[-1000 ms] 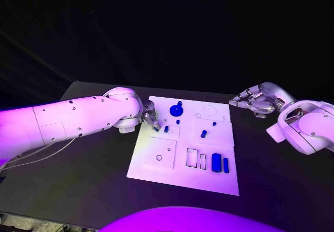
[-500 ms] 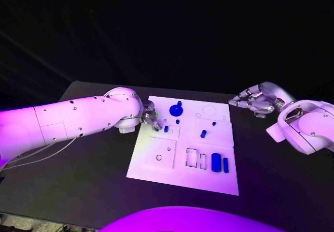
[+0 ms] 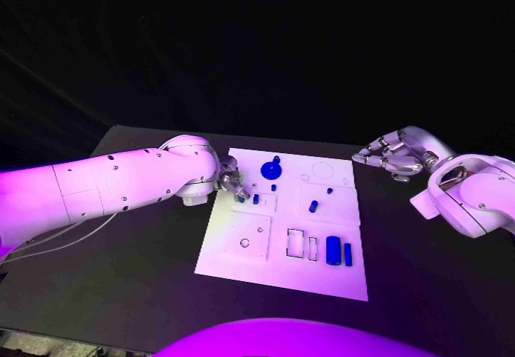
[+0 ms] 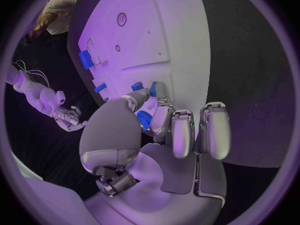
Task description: Assemble the parts on the task board
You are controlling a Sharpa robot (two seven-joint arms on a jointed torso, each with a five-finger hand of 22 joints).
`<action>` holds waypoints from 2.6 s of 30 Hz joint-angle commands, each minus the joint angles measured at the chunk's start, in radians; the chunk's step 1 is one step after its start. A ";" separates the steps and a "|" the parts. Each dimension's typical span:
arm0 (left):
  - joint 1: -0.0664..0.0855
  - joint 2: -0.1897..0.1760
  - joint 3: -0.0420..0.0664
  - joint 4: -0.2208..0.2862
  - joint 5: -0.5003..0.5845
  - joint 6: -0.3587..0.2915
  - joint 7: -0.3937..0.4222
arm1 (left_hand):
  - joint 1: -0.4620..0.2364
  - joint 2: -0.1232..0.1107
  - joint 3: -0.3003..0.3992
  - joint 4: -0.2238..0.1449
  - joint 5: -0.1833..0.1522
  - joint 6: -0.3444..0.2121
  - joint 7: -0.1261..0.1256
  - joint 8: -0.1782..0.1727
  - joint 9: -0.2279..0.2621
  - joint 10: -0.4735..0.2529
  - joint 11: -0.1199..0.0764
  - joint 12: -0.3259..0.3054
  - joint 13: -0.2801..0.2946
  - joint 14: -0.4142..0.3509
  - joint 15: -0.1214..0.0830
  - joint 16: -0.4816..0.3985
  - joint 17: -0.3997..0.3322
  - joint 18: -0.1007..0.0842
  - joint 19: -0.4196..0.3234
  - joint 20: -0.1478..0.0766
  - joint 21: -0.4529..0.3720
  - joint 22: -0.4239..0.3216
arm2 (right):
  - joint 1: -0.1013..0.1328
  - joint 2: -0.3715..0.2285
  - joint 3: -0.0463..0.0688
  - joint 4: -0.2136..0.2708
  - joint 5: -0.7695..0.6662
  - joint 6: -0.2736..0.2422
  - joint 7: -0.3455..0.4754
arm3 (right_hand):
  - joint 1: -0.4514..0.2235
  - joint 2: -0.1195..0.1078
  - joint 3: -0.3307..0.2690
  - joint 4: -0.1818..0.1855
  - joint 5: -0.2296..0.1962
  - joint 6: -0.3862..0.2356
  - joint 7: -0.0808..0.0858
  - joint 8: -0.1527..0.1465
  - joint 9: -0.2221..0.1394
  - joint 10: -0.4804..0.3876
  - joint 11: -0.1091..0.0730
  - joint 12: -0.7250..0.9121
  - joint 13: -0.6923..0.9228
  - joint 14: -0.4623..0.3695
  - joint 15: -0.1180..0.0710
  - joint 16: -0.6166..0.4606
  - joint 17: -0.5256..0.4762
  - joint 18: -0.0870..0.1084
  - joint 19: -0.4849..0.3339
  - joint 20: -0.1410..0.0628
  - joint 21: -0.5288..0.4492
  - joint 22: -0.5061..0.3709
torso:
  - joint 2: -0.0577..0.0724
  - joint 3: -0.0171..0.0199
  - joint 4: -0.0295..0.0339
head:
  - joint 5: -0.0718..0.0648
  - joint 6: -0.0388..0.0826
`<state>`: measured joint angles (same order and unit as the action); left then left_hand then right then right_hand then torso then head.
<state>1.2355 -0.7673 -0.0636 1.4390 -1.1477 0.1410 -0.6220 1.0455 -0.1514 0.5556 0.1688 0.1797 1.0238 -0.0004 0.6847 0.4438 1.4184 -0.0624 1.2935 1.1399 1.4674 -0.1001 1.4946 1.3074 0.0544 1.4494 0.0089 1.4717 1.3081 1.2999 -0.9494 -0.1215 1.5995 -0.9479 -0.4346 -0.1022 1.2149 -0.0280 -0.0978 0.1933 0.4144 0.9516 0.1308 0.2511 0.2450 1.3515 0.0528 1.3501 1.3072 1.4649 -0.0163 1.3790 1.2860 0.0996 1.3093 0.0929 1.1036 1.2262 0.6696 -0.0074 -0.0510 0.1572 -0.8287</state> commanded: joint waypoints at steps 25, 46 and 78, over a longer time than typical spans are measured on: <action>-0.001 -0.029 0.017 0.034 0.022 -0.038 0.005 | -0.012 0.013 -0.354 0.121 -0.004 0.021 0.004 -0.006 -0.037 0.009 0.002 0.004 0.011 0.075 -0.008 -0.001 0.149 -0.009 0.010 -0.001 0.003 0.073 | 0.000 0.001 0.000 -0.003 -0.003 0.001 0.008 | 0.003 0.008 -0.007 0.007 0.009 -0.008 -0.004 0.005 0.003 -0.002 -0.006 0.000 0.000 0.042 -0.009 -0.008 -0.003 0.009 0.001 -0.008 -0.008 -0.003 | 0.000 -0.0006 -0.0003 | -0.006 0.001; 0.001 -0.024 0.022 0.087 0.081 -0.370 0.395 | 0.352 0.001 -0.210 0.071 0.005 -0.262 0.148 -0.134 -0.149 -0.542 0.137 -0.584 -0.615 -0.271 0.109 -0.496 -0.444 0.125 -0.477 0.089 -0.548 -0.638 | -0.003 0.004 0.000 -0.012 0.003 0.000 0.014 | 0.004 0.008 -0.009 0.008 0.009 -0.009 -0.004 0.006 0.003 -0.003 -0.006 0.000 -0.001 0.041 -0.009 -0.009 -0.004 0.010 0.001 -0.008 -0.009 -0.003 | 0.001 0.0001 -0.0009 | -0.030 0.024; -0.023 0.114 -0.020 -0.049 -0.415 -0.286 0.448 | 0.399 -0.114 -0.164 -0.022 0.001 -0.144 0.104 -0.292 -0.313 -0.563 0.134 -0.796 -0.916 -0.119 0.086 -0.234 -0.310 0.106 -0.328 0.077 -0.431 -0.499 | -0.006 0.004 0.000 -0.013 0.006 -0.001 0.021 | 0.004 0.008 -0.009 0.008 0.009 -0.009 -0.004 0.006 0.003 -0.003 -0.006 -0.001 -0.001 0.041 -0.009 -0.009 -0.005 0.010 0.000 -0.008 -0.011 -0.005 | 0.000 0.0000 0.0009 | -0.049 0.034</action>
<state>1.2134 -0.6572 -0.0834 1.3917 -1.5109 -0.1989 -0.1565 1.4481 -0.2649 0.3973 0.1459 0.1798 0.8739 0.1034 0.3980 0.1327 0.8604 0.0701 0.5015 0.2270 1.3427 -0.0143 1.2546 0.9998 0.1711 1.1138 0.0839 1.0378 0.8073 1.2944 -0.9462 -0.1215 1.5873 -0.9422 -0.4348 -0.0894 1.2149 -0.0280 -0.1033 0.1988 0.4204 0.9480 0.1273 0.2511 0.2466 1.3515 0.0528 1.3501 1.3072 1.4649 -0.0163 1.3734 1.2825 0.0995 1.3093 0.0929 1.0960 1.2226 0.6703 -0.0073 -0.0511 0.1090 -0.7954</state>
